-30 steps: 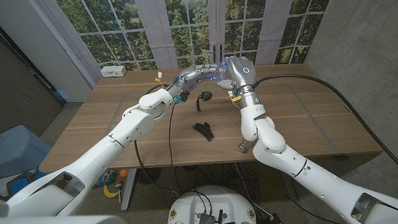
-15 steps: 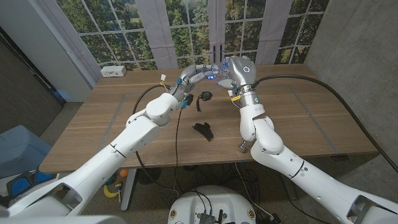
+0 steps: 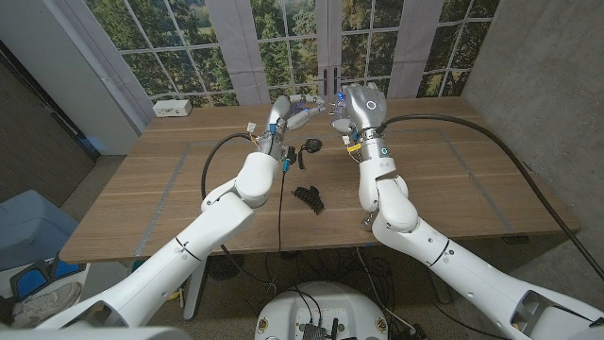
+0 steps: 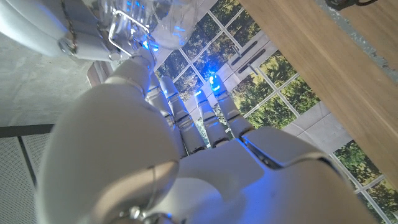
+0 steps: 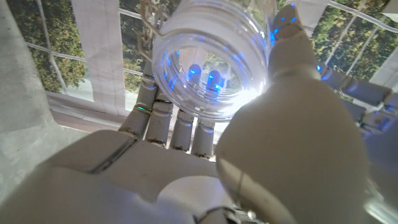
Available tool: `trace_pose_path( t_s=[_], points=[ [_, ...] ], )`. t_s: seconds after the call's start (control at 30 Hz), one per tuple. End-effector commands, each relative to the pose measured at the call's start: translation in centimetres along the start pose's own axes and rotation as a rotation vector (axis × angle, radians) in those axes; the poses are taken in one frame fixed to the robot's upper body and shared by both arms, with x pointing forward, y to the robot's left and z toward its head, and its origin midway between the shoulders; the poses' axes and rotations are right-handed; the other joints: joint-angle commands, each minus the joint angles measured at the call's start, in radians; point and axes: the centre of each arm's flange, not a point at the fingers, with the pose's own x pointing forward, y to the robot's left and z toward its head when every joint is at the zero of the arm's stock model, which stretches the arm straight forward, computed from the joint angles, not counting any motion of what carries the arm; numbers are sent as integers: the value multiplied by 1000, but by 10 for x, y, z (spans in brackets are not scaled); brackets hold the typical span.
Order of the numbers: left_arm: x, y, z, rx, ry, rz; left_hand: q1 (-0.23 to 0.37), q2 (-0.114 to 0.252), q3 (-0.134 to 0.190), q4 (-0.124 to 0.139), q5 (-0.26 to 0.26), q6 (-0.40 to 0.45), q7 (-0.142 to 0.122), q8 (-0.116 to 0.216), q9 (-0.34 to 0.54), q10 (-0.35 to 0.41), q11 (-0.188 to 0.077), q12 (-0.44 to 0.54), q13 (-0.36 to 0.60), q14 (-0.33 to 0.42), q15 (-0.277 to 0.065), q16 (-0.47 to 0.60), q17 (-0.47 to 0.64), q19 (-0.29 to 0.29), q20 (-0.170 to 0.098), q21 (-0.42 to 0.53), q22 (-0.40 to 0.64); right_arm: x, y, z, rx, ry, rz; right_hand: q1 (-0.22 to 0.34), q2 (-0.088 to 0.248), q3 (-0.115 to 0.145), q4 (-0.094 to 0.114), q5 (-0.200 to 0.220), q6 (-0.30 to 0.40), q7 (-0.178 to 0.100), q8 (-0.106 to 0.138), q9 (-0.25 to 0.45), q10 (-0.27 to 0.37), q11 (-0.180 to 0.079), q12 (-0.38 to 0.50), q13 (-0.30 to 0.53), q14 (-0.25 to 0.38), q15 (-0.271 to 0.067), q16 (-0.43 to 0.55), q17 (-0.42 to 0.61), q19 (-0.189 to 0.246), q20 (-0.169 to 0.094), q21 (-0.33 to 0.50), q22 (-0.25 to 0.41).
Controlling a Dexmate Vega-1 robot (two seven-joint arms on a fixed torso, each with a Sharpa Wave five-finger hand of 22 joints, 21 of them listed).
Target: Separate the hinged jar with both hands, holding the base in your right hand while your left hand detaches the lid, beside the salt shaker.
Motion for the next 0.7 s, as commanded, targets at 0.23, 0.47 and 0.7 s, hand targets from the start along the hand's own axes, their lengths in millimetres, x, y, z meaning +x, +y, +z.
trace_pose_path(
  t_s=[0.23,0.47,0.7],
  points=[
    [-13,3,15,60,-157,136,-17,17,-1,19,22,122,117,102,53,-12,5,-12,10,-9,-95,13,3,-29,14,7,1,15,23,4,-45,17,18,203,231,116,106,0,79,-73,5,2,158,-154,2,9,244,-341,19,191,-25,-167,5,4],
    [-11,5,11,145,-174,202,-90,35,-29,39,18,-83,34,87,106,-106,46,-48,38,-24,-62,29,21,-76,60,16,3,16,20,1,-24,16,12,203,231,116,106,-3,78,-74,4,1,158,-153,1,11,243,-341,19,191,-27,-166,5,4],
    [-14,5,7,229,-178,217,-204,16,-84,36,-10,-706,72,-81,115,-443,180,-128,70,-148,20,-19,20,-200,101,7,-3,15,20,0,-18,16,20,202,232,116,107,-5,77,-76,3,1,157,-155,0,14,243,-341,19,191,-27,-166,6,4]
  ],
)
